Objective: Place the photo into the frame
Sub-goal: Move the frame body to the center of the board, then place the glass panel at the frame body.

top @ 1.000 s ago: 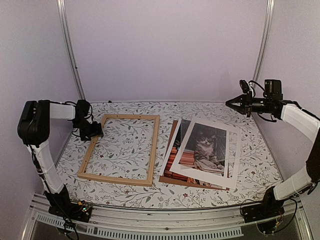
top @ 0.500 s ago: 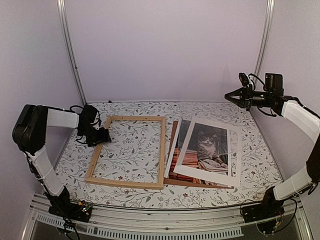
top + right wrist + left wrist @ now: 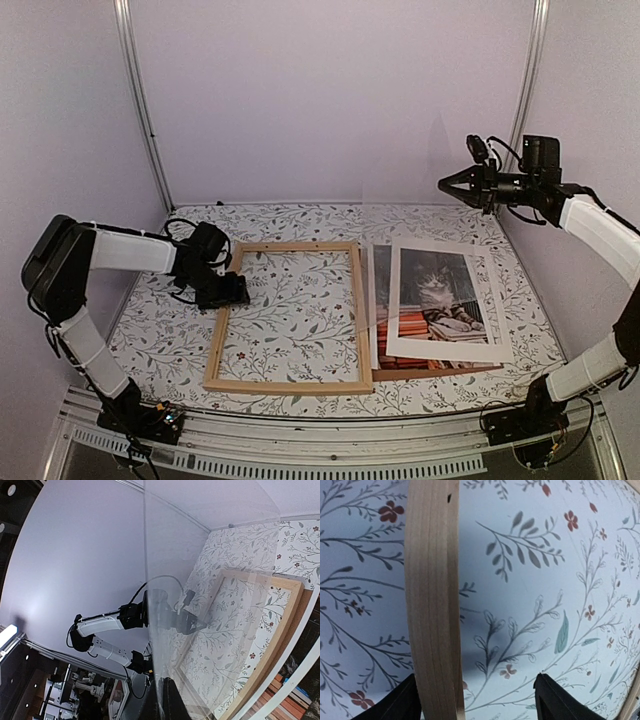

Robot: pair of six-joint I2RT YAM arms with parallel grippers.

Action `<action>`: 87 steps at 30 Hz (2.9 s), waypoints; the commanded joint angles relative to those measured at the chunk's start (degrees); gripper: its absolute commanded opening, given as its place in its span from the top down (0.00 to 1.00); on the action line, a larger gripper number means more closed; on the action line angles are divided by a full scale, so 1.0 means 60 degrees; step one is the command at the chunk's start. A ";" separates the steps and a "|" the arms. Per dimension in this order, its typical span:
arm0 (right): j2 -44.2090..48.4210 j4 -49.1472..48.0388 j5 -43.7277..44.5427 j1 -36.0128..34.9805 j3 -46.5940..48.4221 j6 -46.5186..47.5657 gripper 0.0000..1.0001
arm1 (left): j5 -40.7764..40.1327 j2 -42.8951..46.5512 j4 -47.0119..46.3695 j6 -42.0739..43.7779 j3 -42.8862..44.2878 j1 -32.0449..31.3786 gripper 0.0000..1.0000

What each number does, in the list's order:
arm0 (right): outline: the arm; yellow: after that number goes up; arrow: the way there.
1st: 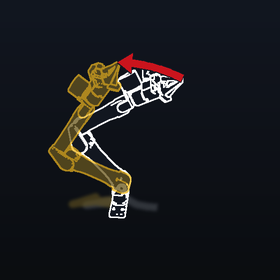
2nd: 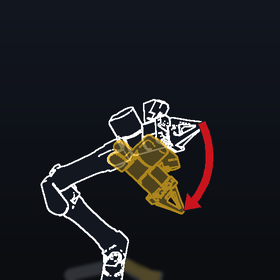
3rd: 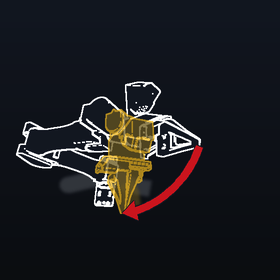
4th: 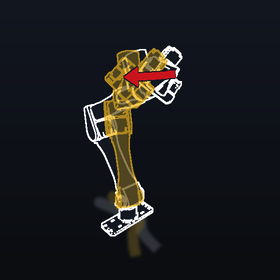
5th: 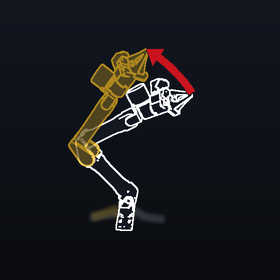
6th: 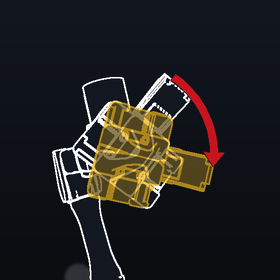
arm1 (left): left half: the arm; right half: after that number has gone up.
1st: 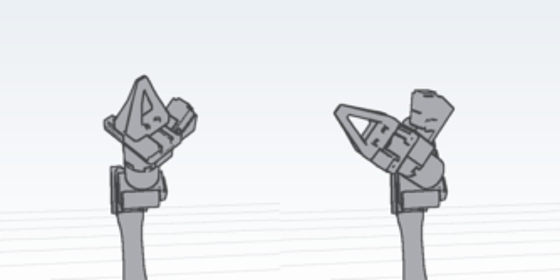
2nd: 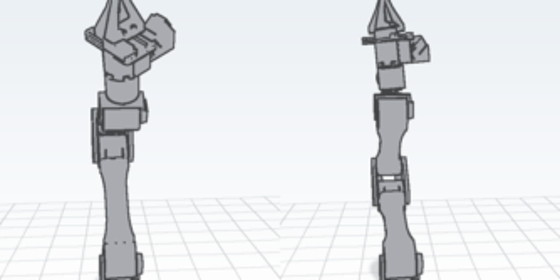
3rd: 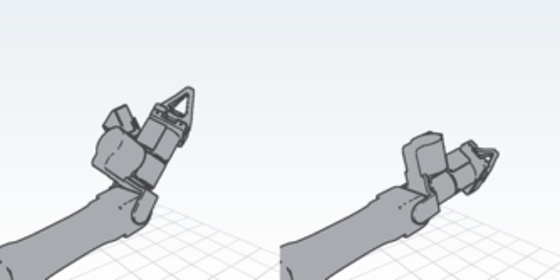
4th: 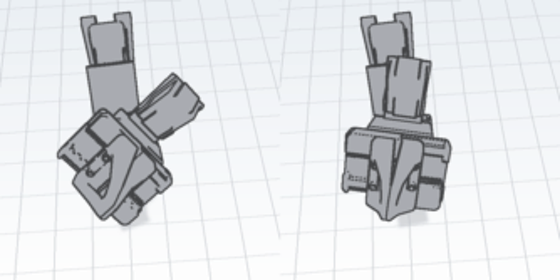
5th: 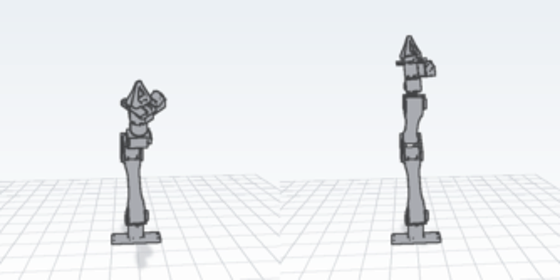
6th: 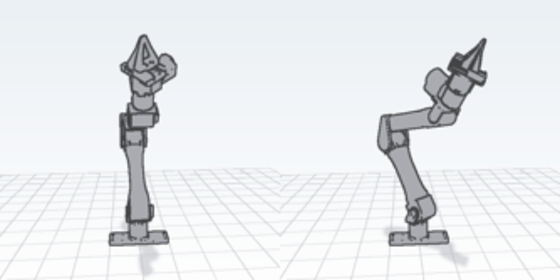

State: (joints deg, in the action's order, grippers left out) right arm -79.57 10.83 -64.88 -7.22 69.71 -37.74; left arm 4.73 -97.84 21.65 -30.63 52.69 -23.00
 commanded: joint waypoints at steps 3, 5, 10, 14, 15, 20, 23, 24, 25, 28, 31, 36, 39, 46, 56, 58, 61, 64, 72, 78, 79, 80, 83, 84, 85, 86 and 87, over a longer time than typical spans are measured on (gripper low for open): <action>-0.0212 -0.0656 0.0646 -0.0788 0.0352 -0.0536 1.00 | 0.0463 0.0941 -0.0209 -0.0727 -0.0152 -0.0529 0.20; -0.0366 -0.1001 0.0878 -0.1157 0.0355 -0.0778 1.00 | 0.0166 0.1237 -0.0021 -0.0654 -0.0018 -0.0492 0.18; -0.0874 -0.1957 0.1462 -0.2428 0.0740 -0.1652 1.00 | -0.0235 0.2041 0.0301 -0.0395 0.0226 0.0190 0.15; -0.1683 -0.2676 0.1906 -0.3568 0.1433 -0.2244 1.00 | -0.0463 0.2979 0.0347 -0.0221 0.0215 0.1307 0.14; -0.1878 -0.2820 0.2003 -0.3860 0.1647 -0.2415 1.00 | -0.0567 0.3250 0.0354 -0.0180 0.0224 0.1592 0.13; -0.3237 -0.3770 0.2229 -0.5061 0.2509 -0.3199 1.00 | -0.1154 0.4080 0.0634 0.0128 0.0519 0.2641 0.07; -0.3888 -0.4701 0.2276 -0.5445 0.2473 -0.3828 1.00 | -0.1308 0.4145 0.0943 0.0352 0.0740 0.3060 0.06; -0.4015 -0.4939 0.2380 -0.5501 0.2378 -0.4090 1.00 | -0.1284 0.4174 0.0940 0.0395 0.0764 0.3195 0.05; -0.4163 -0.5128 0.2516 -0.5538 0.2234 -0.4205 1.00 | -0.1231 0.4190 0.0904 0.0439 0.0769 0.3311 0.05; -0.4601 -0.5482 0.2932 -0.5536 0.1617 -0.4532 1.00 | -0.1029 0.4148 0.0787 0.0504 0.0825 0.3516 0.03; -0.5069 -0.5994 0.3290 -0.5538 0.0796 -0.4881 1.00 | -0.0865 0.3921 0.0710 0.0549 0.0886 0.3526 0.00; -0.5496 -0.6589 0.4188 -0.5535 -0.0691 -0.5598 1.00 | -0.0573 0.3754 0.0517 0.0551 0.0773 0.3526 0.00; -0.5514 -0.6713 0.4612 -0.5535 -0.1321 -0.5698 1.00 | -0.0646 0.3768 0.0479 0.0621 0.0715 0.3526 0.00; -0.5414 -0.6785 0.5012 -0.5543 -0.2077 -0.5727 1.00 | -0.0366 0.3710 0.0392 0.0776 0.0550 0.3526 0.00; -0.5366 -0.6550 0.5401 -0.5541 -0.2287 -0.5372 1.00 | 0.0297 0.3610 0.0009 0.0770 0.0288 0.3512 0.00; -0.5418 -0.6543 0.5394 -0.5534 -0.2288 -0.5315 1.00 | 0.0398 0.3547 -0.0005 0.0775 0.0272 0.3512 0.00; -0.5451 -0.6515 0.5394 -0.5523 -0.2290 -0.5263 1.00 | 0.0494 0.3508 -0.0023 0.0773 0.0257 0.3497 0.00; -0.5450 -0.6427 0.5394 -0.5505 -0.2267 -0.5200 1.00 | 0.0527 0.3511 -0.0049 0.0796 0.0243 0.3497 0.00; -0.5453 -0.6121 0.5256 -0.5347 -0.2101 -0.4889 1.00 | 0.0677 0.3461 -0.0107 0.0798 0.0191 0.3483 0.00; -0.5549 -0.5825 0.5145 -0.5300 -0.1885 -0.4605 1.00 | 0.0764 0.3393 -0.0150 0.0795 0.0184 0.3468 0.00; -0.5573 -0.5805 0.5115 -0.5282 -0.1846 -0.4563 1.00 | 0.0764 0.3388 -0.0151 0.0793 0.0193 0.3468 0.00; -0.5611 -0.5777 0.5068 -0.5285 -0.1787 -0.4541 1.00 | 0.0764 0.3387 -0.0151 0.0802 0.0198 0.3457 0.00; -0.5717 -0.5683 0.4982 -0.5285 -0.1658 -0.4451 1.00 | 0.0764 0.3374 -0.0139 0.0823 0.0184 0.3453 0.00; -0.5754 -0.5650 0.4939 -0.5285 -0.1614 -0.4414 1.00 | 0.0768 0.3371 -0.0150 0.0822 0.0184 0.3453 0.00; -0.5793 -0.5624 0.4896 -0.5282 -0.1581 -0.4395 1.00 | 0.0765 0.3374 -0.0138 0.0840 0.0184 0.3453 0.00; -0.5813 -0.5595 0.4865 -0.5285 -0.1544 -0.4350 1.00 | 0.0768 0.3373 -0.0133 0.0833 0.0180 0.3453 0.00; -0.5835 -0.5516 0.4833 -0.5285 -0.1488 -0.4300 1.00 | 0.0772 0.3373 -0.0129 0.0847 0.0180 0.3453 0.00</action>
State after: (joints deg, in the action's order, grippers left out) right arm -113.01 -23.46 -34.35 -39.24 58.70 -65.39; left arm 8.62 -76.99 21.82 -26.50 54.48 -2.20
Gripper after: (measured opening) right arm 0.006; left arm 0.996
